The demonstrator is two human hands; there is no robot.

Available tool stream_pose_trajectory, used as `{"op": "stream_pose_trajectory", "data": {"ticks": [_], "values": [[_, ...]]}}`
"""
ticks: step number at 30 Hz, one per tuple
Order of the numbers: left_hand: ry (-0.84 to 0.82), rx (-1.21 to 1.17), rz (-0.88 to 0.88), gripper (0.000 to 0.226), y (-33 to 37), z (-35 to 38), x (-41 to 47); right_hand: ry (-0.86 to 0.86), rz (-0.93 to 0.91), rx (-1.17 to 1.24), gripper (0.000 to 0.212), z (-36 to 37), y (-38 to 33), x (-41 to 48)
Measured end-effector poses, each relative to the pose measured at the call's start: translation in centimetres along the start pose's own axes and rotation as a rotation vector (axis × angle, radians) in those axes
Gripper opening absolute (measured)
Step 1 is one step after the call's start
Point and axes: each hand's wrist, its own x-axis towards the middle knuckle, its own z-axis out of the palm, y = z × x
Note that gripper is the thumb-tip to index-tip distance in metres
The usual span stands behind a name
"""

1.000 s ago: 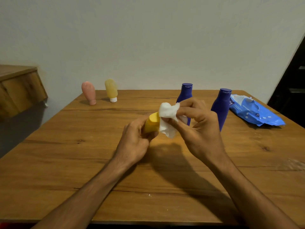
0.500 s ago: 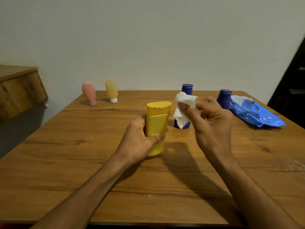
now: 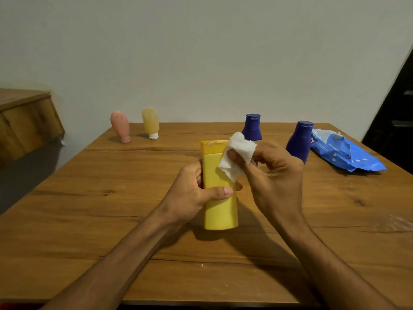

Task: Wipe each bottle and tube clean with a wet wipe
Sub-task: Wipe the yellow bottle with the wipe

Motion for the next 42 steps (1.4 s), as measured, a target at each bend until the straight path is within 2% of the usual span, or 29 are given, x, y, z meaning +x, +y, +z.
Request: {"op": "stream_pose_trajectory", "data": {"ticks": [3, 11, 21, 27, 33, 35, 39, 42], "values": [[-0.002, 0.026, 0.001, 0.045, -0.03, -0.08, 0.18, -0.073, -0.076, -0.069, 0.012, -0.18, 0.35, 0.14], [0.016, 0.066, -0.012, 0.04, -0.17, -0.01, 0.32, -0.137, -0.183, -0.103, 0.018, -0.29, 0.57, 0.14], [0.056, 0.102, -0.034, 0.041, -0.39, -0.09, 0.39, -0.134, -0.186, -0.119, 0.023, -0.12, 0.61, -0.06], [0.04, 0.186, -0.015, 0.044, -0.62, -0.13, 0.61, -0.18, -0.258, -0.18, 0.025, 0.01, 0.57, -0.24], [0.05, 0.264, -0.007, 0.05, -0.84, 0.02, 0.64, -0.152, -0.301, -0.218, 0.023, 0.05, 0.46, -0.3], [0.054, 0.257, 0.003, 0.052, -0.82, 0.33, 0.47, -0.131, -0.308, -0.225, 0.02, 0.05, 0.56, -0.29], [0.019, 0.129, 0.004, 0.056, -0.72, 0.3, 0.39, -0.051, -0.192, -0.17, 0.015, -0.21, 0.66, -0.12], [0.028, 0.041, 0.01, 0.064, -0.85, 0.23, 0.37, -0.091, -0.249, -0.177, 0.02, -0.18, 0.59, -0.22]]}}
